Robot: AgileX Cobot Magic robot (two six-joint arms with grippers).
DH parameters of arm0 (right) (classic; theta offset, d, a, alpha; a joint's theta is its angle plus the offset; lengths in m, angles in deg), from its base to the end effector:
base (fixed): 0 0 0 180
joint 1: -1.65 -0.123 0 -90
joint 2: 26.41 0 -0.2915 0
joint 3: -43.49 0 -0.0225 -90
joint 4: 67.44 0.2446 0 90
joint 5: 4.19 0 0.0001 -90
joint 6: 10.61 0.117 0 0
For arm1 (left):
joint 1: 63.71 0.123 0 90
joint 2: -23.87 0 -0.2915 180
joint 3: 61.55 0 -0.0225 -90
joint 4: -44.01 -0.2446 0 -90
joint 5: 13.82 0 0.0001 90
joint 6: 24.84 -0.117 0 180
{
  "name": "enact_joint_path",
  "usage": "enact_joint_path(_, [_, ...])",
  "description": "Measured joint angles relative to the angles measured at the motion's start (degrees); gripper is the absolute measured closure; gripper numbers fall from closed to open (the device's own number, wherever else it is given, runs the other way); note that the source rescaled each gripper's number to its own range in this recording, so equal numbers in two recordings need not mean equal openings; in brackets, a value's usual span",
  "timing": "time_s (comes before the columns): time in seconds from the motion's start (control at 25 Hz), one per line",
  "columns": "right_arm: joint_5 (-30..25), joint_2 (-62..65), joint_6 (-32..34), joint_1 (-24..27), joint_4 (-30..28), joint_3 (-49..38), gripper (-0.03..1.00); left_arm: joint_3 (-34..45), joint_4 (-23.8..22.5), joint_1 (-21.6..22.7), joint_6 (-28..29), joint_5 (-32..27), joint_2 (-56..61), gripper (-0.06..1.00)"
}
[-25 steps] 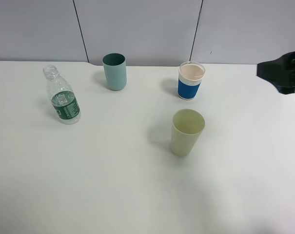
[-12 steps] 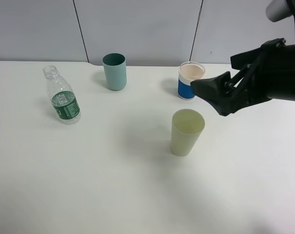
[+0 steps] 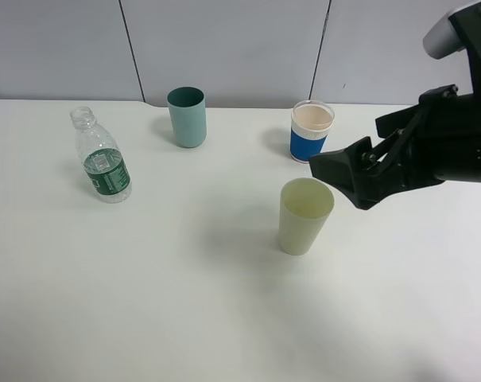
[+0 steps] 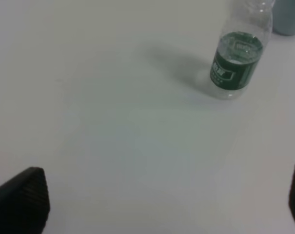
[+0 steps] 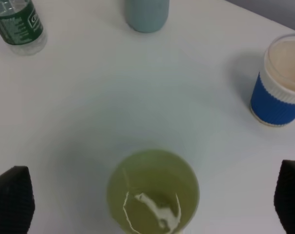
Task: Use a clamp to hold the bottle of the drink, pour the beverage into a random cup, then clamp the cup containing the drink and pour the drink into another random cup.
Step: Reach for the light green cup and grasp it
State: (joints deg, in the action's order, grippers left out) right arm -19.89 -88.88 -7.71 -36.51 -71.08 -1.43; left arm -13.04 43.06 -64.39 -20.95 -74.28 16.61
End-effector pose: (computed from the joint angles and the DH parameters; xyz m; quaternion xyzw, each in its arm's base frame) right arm 0.1612 0.1241 0.2660 -0.2879 0.8306 0.1463 0.4537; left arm 0.0053 0.0016 0.2642 -0.0241 0.8487 -0.0128 0.5281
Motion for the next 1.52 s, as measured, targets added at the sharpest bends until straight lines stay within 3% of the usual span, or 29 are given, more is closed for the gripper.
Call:
enact_joint_path(0.2, [-2.93,-4.82,3.32,0.02,-3.53,0.00,-0.03,0.00,0.00,0.00,0.00,0.00,0.00,-0.06])
enact_joint_path(0.68, [-2.36,-16.00,4.51,0.02,-6.81,-0.14,-0.03,0.00,0.00,0.00,0.00,0.00,0.00,-0.06])
enact_joint_path(1.24, [13.05,-16.40,5.13,0.02,-6.73,-14.39,-0.03,0.00,0.05,0.00,0.00,0.00,0.00,-0.06])
enact_joint_path(1.52, [18.14,-20.71,5.24,1.96,-3.75,-16.35,-0.03,0.00,0.05,0.00,0.00,0.00,0.00,-0.06])
